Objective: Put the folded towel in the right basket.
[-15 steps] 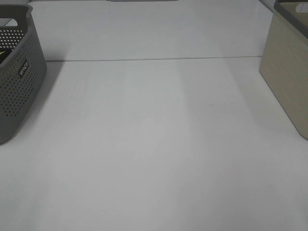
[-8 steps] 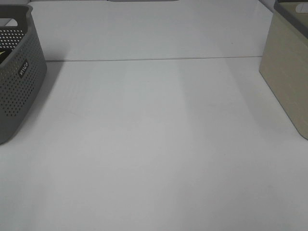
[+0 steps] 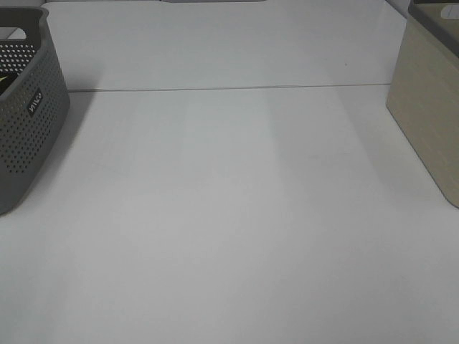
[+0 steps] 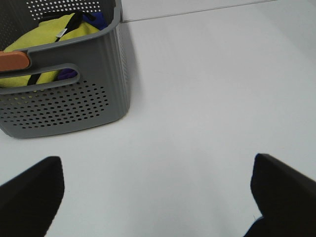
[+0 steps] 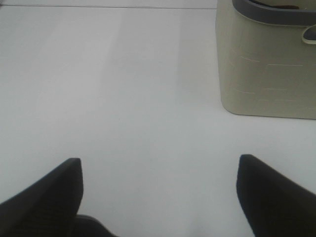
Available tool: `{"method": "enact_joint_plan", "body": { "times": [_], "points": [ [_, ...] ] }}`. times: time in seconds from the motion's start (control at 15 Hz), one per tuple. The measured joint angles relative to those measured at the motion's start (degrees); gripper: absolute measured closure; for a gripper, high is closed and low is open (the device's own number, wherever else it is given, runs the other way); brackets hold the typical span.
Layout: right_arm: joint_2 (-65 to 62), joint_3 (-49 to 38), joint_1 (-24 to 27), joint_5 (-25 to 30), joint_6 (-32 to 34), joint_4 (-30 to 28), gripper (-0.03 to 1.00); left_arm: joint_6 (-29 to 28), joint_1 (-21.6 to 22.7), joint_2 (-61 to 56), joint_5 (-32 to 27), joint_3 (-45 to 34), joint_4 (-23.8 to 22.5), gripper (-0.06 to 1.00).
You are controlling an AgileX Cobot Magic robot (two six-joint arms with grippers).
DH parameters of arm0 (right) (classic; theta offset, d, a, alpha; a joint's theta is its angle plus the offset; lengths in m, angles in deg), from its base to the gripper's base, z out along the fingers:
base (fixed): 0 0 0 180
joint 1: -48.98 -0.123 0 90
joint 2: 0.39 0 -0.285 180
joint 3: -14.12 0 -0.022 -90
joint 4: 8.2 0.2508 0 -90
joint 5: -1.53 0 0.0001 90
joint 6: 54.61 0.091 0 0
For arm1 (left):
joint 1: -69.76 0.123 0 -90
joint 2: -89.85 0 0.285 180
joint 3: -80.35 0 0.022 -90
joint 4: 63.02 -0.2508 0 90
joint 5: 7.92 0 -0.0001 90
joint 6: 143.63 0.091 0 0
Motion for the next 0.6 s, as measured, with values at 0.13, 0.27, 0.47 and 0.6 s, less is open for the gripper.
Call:
{"method": "enact_joint_plan", "body": {
  "times": [0.13, 0.27, 0.47, 0.6],
  "points": [
    [0.0, 0.0, 0.0, 0.0, -0.1, 0.0, 0.17, 0.0, 0.0, 0.0, 0.0, 0.0, 0.0, -0.03],
    [0.0, 0.0, 0.0, 0.0, 0.0, 0.0, 0.17, 0.0, 0.0, 0.0, 0.0, 0.0, 0.0, -0.03],
    [0.0, 0.0, 0.0, 0.0, 0.0, 0.0, 0.17, 0.0, 0.0, 0.0, 0.0, 0.0, 0.0, -0.03],
    [0.0, 0.0, 0.0, 0.0, 0.0, 0.0, 0.17, 0.0, 0.0, 0.0, 0.0, 0.0, 0.0, -0.03]
  ]
}}
